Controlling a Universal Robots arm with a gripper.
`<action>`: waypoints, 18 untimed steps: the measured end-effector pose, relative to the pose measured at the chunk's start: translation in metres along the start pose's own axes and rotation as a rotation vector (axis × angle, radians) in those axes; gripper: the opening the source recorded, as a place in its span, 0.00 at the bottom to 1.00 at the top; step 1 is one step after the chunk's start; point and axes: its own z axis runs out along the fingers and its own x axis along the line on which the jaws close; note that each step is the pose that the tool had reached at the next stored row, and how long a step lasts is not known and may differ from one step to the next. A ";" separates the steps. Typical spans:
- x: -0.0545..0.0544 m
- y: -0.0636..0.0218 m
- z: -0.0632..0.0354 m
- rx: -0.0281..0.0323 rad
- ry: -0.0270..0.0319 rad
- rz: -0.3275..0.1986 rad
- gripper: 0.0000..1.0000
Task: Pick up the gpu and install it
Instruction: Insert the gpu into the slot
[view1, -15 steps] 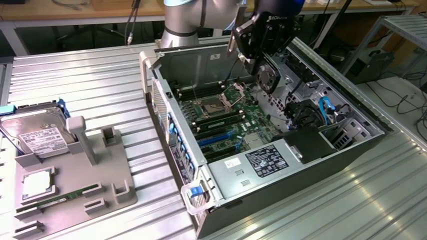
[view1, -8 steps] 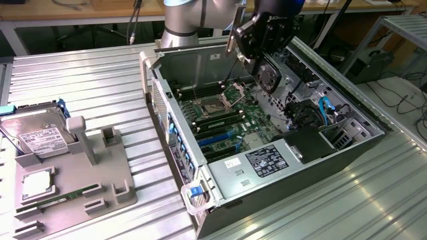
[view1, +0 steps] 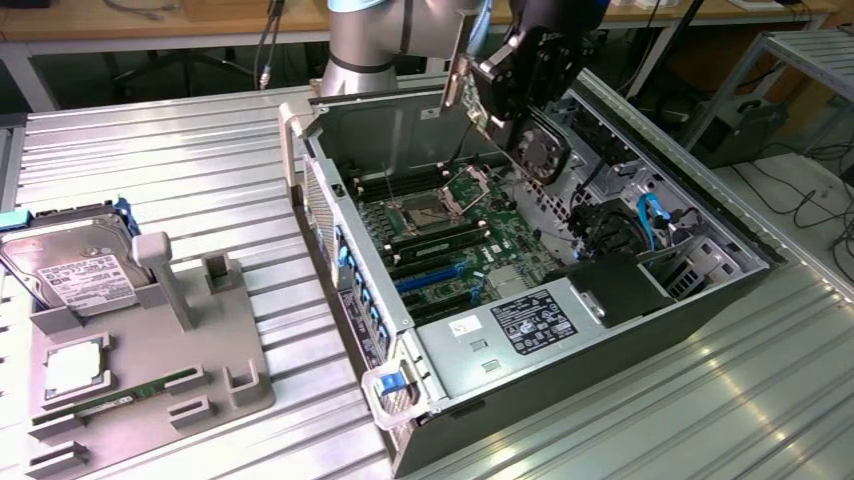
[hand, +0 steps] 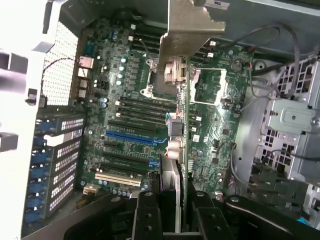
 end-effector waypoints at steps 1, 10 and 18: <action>0.000 0.0000 0.0000 -0.0003 -0.0001 -0.017 0.28; 0.000 0.0000 0.0000 -0.0034 -0.0007 -0.163 0.28; 0.000 0.0000 0.0000 -0.0059 -0.0013 -0.281 0.28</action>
